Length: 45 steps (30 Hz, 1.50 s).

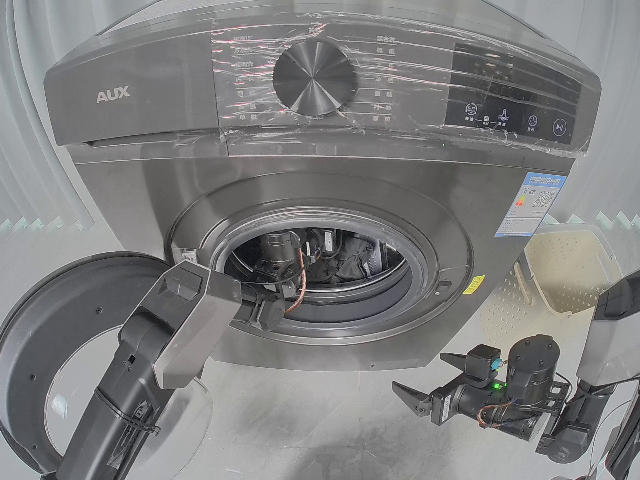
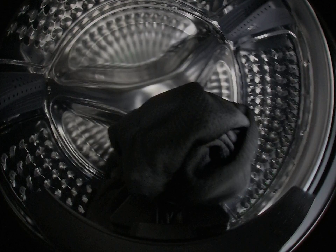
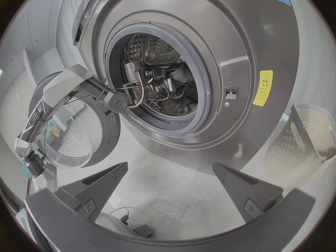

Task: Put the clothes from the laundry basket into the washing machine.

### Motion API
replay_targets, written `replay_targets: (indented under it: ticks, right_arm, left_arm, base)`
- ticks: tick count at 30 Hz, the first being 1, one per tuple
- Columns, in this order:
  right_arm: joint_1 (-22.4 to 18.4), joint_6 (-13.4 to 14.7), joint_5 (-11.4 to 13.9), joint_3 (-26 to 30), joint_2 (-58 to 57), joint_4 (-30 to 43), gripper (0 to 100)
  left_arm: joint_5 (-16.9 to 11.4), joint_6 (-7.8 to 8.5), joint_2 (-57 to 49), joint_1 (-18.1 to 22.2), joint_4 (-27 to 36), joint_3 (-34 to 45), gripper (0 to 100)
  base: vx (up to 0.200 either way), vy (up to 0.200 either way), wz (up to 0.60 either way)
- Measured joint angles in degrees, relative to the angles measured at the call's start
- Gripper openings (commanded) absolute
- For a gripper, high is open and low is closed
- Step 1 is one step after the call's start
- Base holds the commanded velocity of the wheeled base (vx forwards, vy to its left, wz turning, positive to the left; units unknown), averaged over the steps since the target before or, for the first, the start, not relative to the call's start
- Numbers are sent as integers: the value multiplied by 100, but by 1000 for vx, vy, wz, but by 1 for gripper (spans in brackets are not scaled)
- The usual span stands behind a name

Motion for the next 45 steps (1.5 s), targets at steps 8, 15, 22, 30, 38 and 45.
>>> replay_targets:
  ticks: [8, 15, 22, 30, 38, 45]
  right_arm:
    - [0, 1, 0, 5, 41, -2, 100]
    - [2, 4, -2, 6, 52, 0, 100]
    - [2, 4, -2, 11, 52, 0, 100]
    - [4, 4, -2, 16, 52, 0, 100]
    - [0, 1, -2, 27, 55, 0, 100]
    - [0, 4, -5, 35, 46, 0, 100]
  left_arm:
    - [57, -166, 119, 35, 57, -126, 100]
    - [44, -205, -63, -41, 65, 666, 100]
    - [-15, -207, -634, -249, 35, 2231, 100]
    - [-22, -207, -1449, -618, -35, 3875, 100]
    - [11, -188, -2287, -918, -310, 5258, 100]
    - [11, -302, -3015, -1211, -683, 6321, 100]
  base:
    - [0, 0, 0]
    - [0, 0, 0]
    - [0, 0, 0]
    - [0, 0, 0]
    - [0, 0, 0]
    - [0, 0, 0]
